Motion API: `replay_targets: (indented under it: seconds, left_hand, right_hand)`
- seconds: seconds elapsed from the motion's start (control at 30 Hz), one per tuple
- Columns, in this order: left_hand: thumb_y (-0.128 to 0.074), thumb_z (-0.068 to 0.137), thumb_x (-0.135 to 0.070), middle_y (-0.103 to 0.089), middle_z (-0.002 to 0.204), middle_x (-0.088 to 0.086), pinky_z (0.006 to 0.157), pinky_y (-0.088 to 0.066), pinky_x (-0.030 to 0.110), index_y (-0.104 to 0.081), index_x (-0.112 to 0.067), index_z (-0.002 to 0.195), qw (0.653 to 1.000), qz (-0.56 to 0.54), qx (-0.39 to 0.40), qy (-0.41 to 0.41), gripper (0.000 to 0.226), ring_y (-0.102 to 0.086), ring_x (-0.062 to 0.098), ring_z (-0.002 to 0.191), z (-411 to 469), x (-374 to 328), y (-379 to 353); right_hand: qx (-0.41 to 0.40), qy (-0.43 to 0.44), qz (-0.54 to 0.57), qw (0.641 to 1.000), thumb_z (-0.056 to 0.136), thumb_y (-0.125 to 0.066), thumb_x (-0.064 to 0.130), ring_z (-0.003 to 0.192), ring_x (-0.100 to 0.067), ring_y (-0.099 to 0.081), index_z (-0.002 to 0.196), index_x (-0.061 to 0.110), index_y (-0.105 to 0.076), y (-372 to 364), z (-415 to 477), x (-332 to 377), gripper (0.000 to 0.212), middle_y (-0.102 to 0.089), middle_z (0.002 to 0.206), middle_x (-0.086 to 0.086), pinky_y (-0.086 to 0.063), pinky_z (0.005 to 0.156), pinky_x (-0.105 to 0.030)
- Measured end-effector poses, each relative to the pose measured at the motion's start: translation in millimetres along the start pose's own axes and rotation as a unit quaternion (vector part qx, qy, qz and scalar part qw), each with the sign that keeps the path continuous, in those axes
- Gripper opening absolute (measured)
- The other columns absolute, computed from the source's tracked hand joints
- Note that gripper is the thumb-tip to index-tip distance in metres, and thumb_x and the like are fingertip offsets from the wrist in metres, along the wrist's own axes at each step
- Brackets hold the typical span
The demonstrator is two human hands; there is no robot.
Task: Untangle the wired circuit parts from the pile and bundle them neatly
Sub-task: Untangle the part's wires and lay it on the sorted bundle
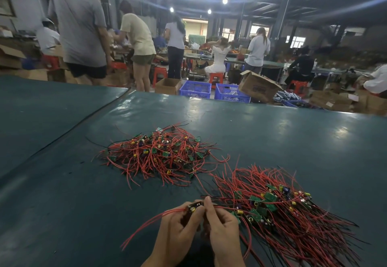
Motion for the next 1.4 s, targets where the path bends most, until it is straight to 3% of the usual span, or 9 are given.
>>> replay_targets:
  seconds: [0.1, 0.2, 0.3, 0.57, 0.7, 0.77, 0.83, 1.0, 1.4]
  left_hand:
    - [-0.055, 0.089, -0.056, -0.065, 0.064, 0.001, 0.052, -0.043, 0.022, -0.069, -0.017, 0.076, 1.000, -0.002, -0.004, 0.008, 0.043, -0.059, 0.009, 0.054, 0, 3, 0]
    - [-0.055, 0.088, -0.051, -0.062, 0.058, 0.006, 0.050, -0.042, 0.023, -0.066, -0.015, 0.065, 0.999, -0.020, -0.034, 0.011, 0.044, -0.057, 0.011, 0.048, 0, 3, 7]
    - [-0.054, 0.086, -0.048, -0.060, 0.054, 0.008, 0.048, -0.040, 0.020, -0.066, -0.011, 0.057, 0.996, -0.043, -0.067, 0.031, 0.049, -0.054, 0.010, 0.043, 1, 7, 16]
    - [-0.052, 0.091, -0.041, -0.064, 0.061, 0.009, 0.050, -0.046, 0.028, -0.071, -0.014, 0.064, 0.993, -0.058, -0.049, 0.095, 0.043, -0.057, 0.018, 0.048, 4, 24, 18]
    - [-0.043, 0.095, -0.045, -0.063, 0.061, 0.008, 0.051, -0.043, 0.025, -0.069, -0.020, 0.072, 0.996, -0.045, 0.015, 0.079, 0.043, -0.055, 0.013, 0.050, 3, 20, 3]
    - [-0.042, 0.095, -0.053, -0.059, 0.057, 0.002, 0.051, -0.039, 0.023, -0.062, -0.019, 0.066, 0.996, -0.044, 0.026, 0.072, 0.049, -0.051, 0.008, 0.050, 3, 17, -1]
    - [-0.041, 0.096, -0.053, -0.058, 0.056, -0.002, 0.051, -0.038, 0.021, -0.065, -0.026, 0.065, 0.996, -0.050, 0.025, 0.068, 0.047, -0.051, 0.004, 0.051, 4, 15, -1]
    - [-0.040, 0.095, -0.056, -0.062, 0.060, 0.007, 0.052, -0.041, 0.029, -0.072, -0.018, 0.072, 0.996, -0.045, 0.032, 0.067, 0.055, -0.056, 0.012, 0.054, 5, 19, -2]
    - [-0.040, 0.098, -0.041, -0.054, 0.052, -0.007, 0.053, -0.035, 0.017, -0.062, -0.038, 0.059, 0.997, -0.022, 0.049, 0.059, 0.044, -0.047, -0.001, 0.049, 5, 12, -6]
  right_hand:
    - [-0.021, 0.008, 0.009, 1.000, 0.079, -0.064, 0.034, 0.061, -0.017, -0.066, 0.071, 0.017, -0.081, 7, 1, 4, 0.025, -0.073, 0.067, -0.008, -0.053, 0.062, -0.031]
    - [-0.073, -0.008, 0.059, 0.996, 0.083, -0.063, 0.034, 0.038, -0.006, -0.036, 0.075, 0.017, -0.081, 25, 4, 4, 0.026, -0.044, 0.047, 0.004, -0.033, 0.040, -0.019]
    - [-0.132, -0.013, 0.124, 0.983, 0.090, -0.062, 0.028, 0.037, -0.003, -0.026, 0.074, 0.014, -0.080, 49, 11, 2, 0.027, -0.038, 0.049, 0.005, -0.024, 0.034, -0.018]
    - [-0.127, -0.003, 0.128, 0.984, 0.091, -0.061, 0.031, 0.035, -0.005, -0.025, 0.076, 0.009, -0.079, 46, 12, -2, 0.031, -0.044, 0.050, 0.006, -0.024, 0.033, -0.019]
    - [-0.079, 0.012, 0.027, 0.996, 0.087, -0.064, 0.033, 0.043, -0.006, -0.041, 0.075, 0.022, -0.081, 29, 7, 1, 0.024, -0.047, 0.050, 0.007, -0.038, 0.042, -0.019]
    - [-0.050, 0.008, -0.002, 0.999, 0.087, -0.066, 0.031, 0.065, -0.013, -0.063, 0.075, 0.023, -0.081, 17, 6, -1, 0.021, -0.065, 0.060, 0.005, -0.055, 0.067, -0.032]
    - [-0.043, 0.001, -0.002, 0.999, 0.084, -0.067, 0.032, 0.076, -0.021, -0.067, 0.074, 0.022, -0.081, 13, 5, -2, 0.020, -0.070, 0.066, 0.000, -0.054, 0.078, -0.038]
    - [-0.065, 0.007, -0.014, 0.998, 0.087, -0.065, 0.030, 0.048, -0.010, -0.040, 0.072, 0.023, -0.081, 20, 5, 1, 0.023, -0.047, 0.048, 0.004, -0.034, 0.049, -0.023]
    - [-0.064, -0.003, 0.007, 0.998, 0.092, -0.063, 0.026, 0.037, -0.007, -0.031, 0.074, 0.021, -0.081, 26, 9, -2, 0.025, -0.040, 0.045, 0.006, -0.024, 0.037, -0.019]
Point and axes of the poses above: each hand's wrist, its own z-axis towards the middle knuckle, its own y-axis out of the back of the hand, x = y × z, the point moved 10 cm from there along z, towards the middle knuckle
